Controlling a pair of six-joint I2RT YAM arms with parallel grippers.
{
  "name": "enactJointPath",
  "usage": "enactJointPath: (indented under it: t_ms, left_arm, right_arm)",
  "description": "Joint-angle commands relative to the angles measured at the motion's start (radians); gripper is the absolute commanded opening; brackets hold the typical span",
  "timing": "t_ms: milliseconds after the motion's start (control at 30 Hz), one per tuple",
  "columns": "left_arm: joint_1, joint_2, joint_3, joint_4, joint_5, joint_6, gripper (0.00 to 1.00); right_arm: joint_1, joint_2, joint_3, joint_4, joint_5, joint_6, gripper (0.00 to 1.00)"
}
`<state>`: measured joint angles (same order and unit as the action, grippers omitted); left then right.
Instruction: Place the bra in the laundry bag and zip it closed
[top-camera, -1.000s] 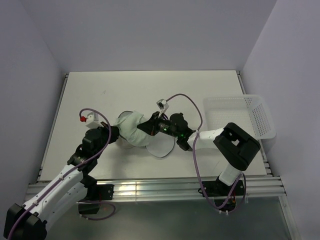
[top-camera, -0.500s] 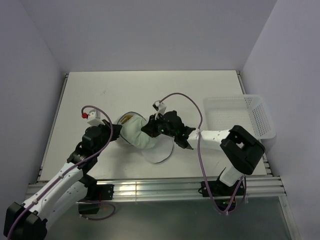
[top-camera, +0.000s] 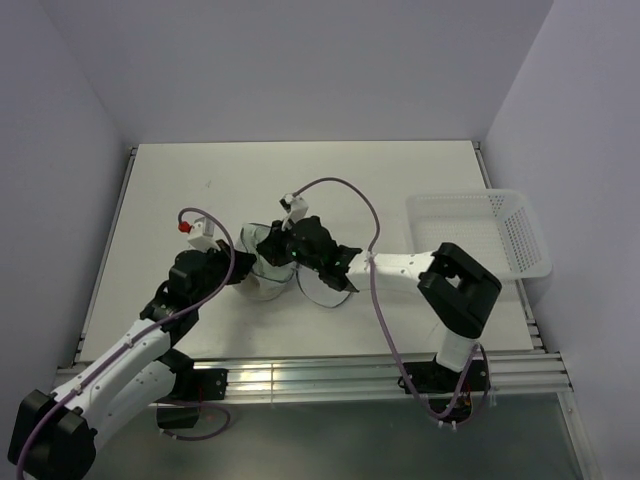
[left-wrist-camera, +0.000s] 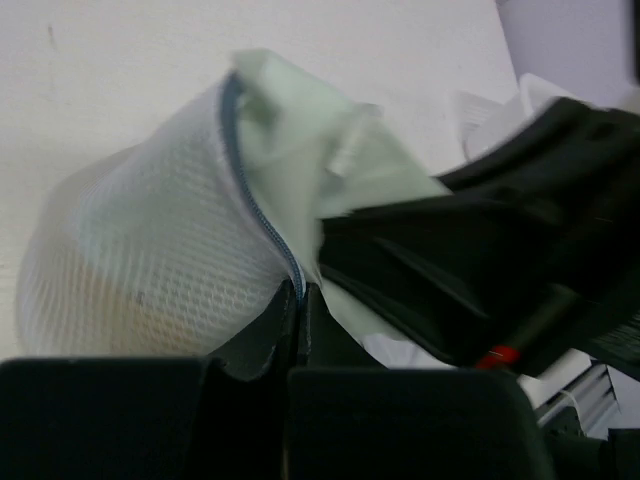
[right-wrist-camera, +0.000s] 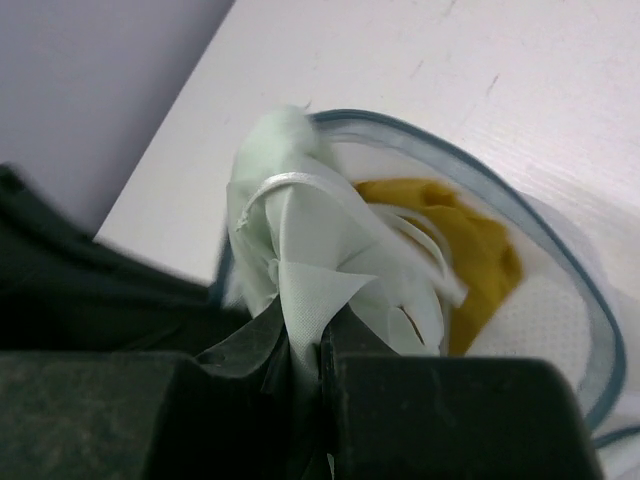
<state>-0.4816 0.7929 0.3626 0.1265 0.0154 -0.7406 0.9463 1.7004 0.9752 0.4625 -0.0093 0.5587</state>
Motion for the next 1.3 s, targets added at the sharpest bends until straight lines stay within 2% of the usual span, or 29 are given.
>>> enactJointPath:
  t_ms: [0, 200, 433, 533, 667, 800, 900, 933, 1000, 1033, 1100, 1133, 1233, 1267]
  left_arm:
    - [-0.017, -0.061, -0.004, 0.128, 0.109, -0.002, 0.0]
    - [-0.017, -0.11, -0.063, 0.18, 0.116, -0.032, 0.0]
    - [-0.015, -0.113, -0.116, 0.226, 0.101, -0.026, 0.0]
    - [-0.017, -0.121, -0.128, 0.219, 0.074, -0.014, 0.0]
    - [-0.015, -0.141, -0.152, 0.217, 0.057, -0.006, 0.0]
    - [-0.017, -0.159, -0.18, 0.225, 0.054, -0.003, 0.0]
    - [-0.017, -0.187, -0.205, 0.222, 0.046, -0.005, 0.0]
    - [-0.015, -0.195, -0.218, 0.225, 0.041, -0.008, 0.0]
    - [-0.017, -0.208, -0.226, 0.231, 0.043, -0.008, 0.0]
    - [-0.017, -0.21, -0.225, 0.229, 0.041, -0.006, 0.0]
    - [-0.017, -0.218, -0.225, 0.22, 0.038, -0.003, 0.0]
    - [-0.017, -0.222, -0.228, 0.217, 0.038, -0.005, 0.0]
    - [-0.015, -0.235, -0.237, 0.208, 0.029, -0.009, 0.0]
    - [-0.015, -0.235, -0.238, 0.206, 0.024, -0.011, 0.0]
  right_arm:
    - [0.048, 0.099, 0.071, 0.008, 0.067, 0.081, 0.0]
    - [0.054, 0.162, 0.066, -0.047, 0.155, 0.118, 0.0]
    - [0.052, 0.039, 0.06, -0.117, 0.195, 0.09, 0.0]
    - [0.054, -0.022, 0.079, -0.166, 0.157, 0.066, 0.11]
    - [0.078, 0.011, 0.095, -0.214, 0.088, 0.07, 0.23]
    - [0.092, 0.05, 0.073, -0.217, 0.057, 0.084, 0.27]
    - [0.094, 0.056, 0.074, -0.248, 0.039, 0.075, 0.35]
    - [0.094, 0.07, 0.085, -0.258, 0.028, 0.063, 0.44]
    - [0.094, 0.08, 0.118, -0.307, 0.015, 0.046, 0.49]
    - [0.092, 0.076, 0.123, -0.318, 0.022, 0.031, 0.58]
    - [0.077, 0.052, 0.126, -0.347, 0.035, 0.017, 0.64]
    - [0.066, 0.018, 0.119, -0.351, 0.031, 0.009, 0.72]
    - [0.019, -0.034, 0.149, -0.416, 0.009, -0.026, 0.85]
    - [0.011, -0.045, 0.158, -0.436, -0.015, -0.037, 0.88]
